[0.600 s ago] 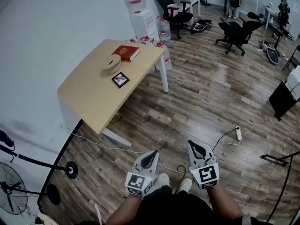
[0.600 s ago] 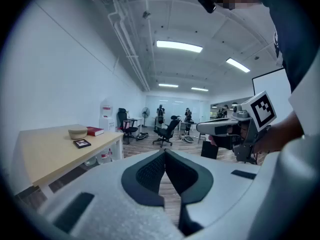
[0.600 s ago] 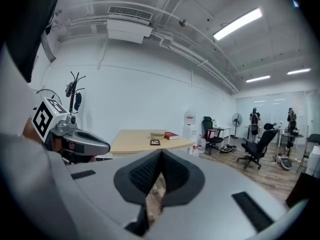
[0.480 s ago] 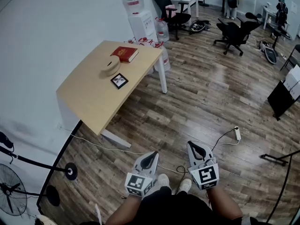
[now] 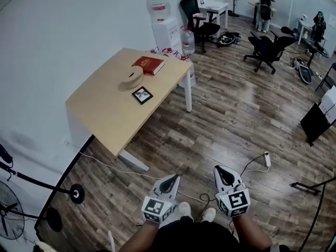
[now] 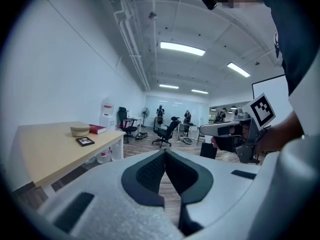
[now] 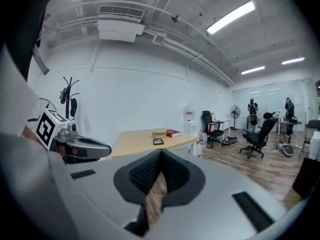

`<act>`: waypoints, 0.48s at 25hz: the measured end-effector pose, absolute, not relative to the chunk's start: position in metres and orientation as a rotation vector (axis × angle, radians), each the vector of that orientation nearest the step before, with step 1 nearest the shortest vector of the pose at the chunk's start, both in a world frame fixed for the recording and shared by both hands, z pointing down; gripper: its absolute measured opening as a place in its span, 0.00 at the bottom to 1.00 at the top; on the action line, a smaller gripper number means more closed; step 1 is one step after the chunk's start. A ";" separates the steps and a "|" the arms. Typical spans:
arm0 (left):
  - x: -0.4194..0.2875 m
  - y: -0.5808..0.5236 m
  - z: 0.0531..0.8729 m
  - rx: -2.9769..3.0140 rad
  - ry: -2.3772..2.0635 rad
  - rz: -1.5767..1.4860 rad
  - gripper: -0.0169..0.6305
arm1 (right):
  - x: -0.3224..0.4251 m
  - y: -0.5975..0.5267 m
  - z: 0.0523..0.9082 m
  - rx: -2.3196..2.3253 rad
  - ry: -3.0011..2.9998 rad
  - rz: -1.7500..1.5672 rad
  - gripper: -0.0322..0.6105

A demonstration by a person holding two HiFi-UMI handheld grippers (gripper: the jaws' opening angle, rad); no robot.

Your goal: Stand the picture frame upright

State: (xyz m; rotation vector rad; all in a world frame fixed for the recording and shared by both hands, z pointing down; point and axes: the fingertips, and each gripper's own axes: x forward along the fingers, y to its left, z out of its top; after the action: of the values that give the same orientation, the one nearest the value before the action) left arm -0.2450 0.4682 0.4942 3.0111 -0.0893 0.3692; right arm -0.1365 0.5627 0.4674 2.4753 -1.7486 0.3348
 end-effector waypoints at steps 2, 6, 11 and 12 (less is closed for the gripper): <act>-0.255 0.453 0.496 3.005 -0.094 0.367 0.03 | -0.145 0.547 0.470 2.471 -1.790 0.376 0.06; -0.278 0.422 0.504 3.005 -0.113 0.380 0.03 | -0.161 0.515 0.471 2.468 -1.836 0.409 0.06; -0.295 0.389 0.518 2.971 -0.163 0.405 0.03 | -0.161 0.487 0.467 2.433 -1.825 0.373 0.06; -0.295 0.385 0.520 2.966 -0.170 0.410 0.03 | -0.158 0.484 0.467 2.432 -1.822 0.372 0.06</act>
State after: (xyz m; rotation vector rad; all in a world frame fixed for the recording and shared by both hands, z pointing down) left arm -0.2953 0.3854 0.5200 2.9658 -0.1696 0.4101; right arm -0.1583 0.4836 0.4672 2.4322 -1.8217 0.3724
